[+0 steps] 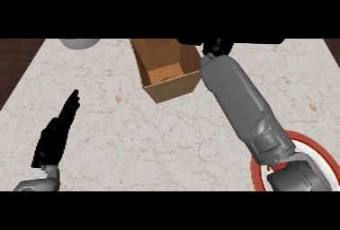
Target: Pick the sweet potato from the plate and place it in the cardboard box
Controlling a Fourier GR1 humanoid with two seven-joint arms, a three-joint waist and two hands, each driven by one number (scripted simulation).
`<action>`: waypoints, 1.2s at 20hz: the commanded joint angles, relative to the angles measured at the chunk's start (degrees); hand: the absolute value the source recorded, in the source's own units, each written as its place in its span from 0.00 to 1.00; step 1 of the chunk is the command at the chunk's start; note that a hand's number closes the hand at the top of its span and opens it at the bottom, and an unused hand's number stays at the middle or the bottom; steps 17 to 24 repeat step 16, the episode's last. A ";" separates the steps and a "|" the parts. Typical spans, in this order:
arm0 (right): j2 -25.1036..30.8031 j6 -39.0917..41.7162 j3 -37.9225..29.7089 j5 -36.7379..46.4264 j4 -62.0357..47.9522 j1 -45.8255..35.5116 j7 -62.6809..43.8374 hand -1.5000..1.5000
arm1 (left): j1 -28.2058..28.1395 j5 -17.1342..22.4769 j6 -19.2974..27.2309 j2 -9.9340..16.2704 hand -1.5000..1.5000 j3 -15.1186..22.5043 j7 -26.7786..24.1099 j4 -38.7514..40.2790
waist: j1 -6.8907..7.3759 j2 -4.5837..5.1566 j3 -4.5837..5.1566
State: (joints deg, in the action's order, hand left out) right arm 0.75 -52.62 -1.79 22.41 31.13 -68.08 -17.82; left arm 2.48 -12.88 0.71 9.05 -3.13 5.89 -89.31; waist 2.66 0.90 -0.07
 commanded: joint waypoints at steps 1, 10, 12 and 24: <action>1.75 -2.38 -3.99 -4.22 6.33 5.15 6.31 0.00 | -3.96 0.07 0.46 0.66 0.50 -1.46 -2.47 0.38 | -1.82 -0.70 0.02; 7.77 1.49 -4.54 -6.75 26.04 22.18 3.45 0.00 | -2.30 -0.20 1.57 0.49 0.50 -2.91 -3.18 2.81 | -4.38 -1.49 0.10; 9.78 4.84 -3.87 -7.90 33.69 28.52 3.57 0.00 | -3.90 0.93 0.46 0.82 0.50 -3.12 -1.20 0.00 | -4.32 -1.56 0.08; 15.81 13.42 -2.59 -9.47 46.09 37.27 0.56 0.00 | -1.99 1.11 0.15 0.88 0.50 -3.25 0.79 0.08 | -4.49 -1.47 0.10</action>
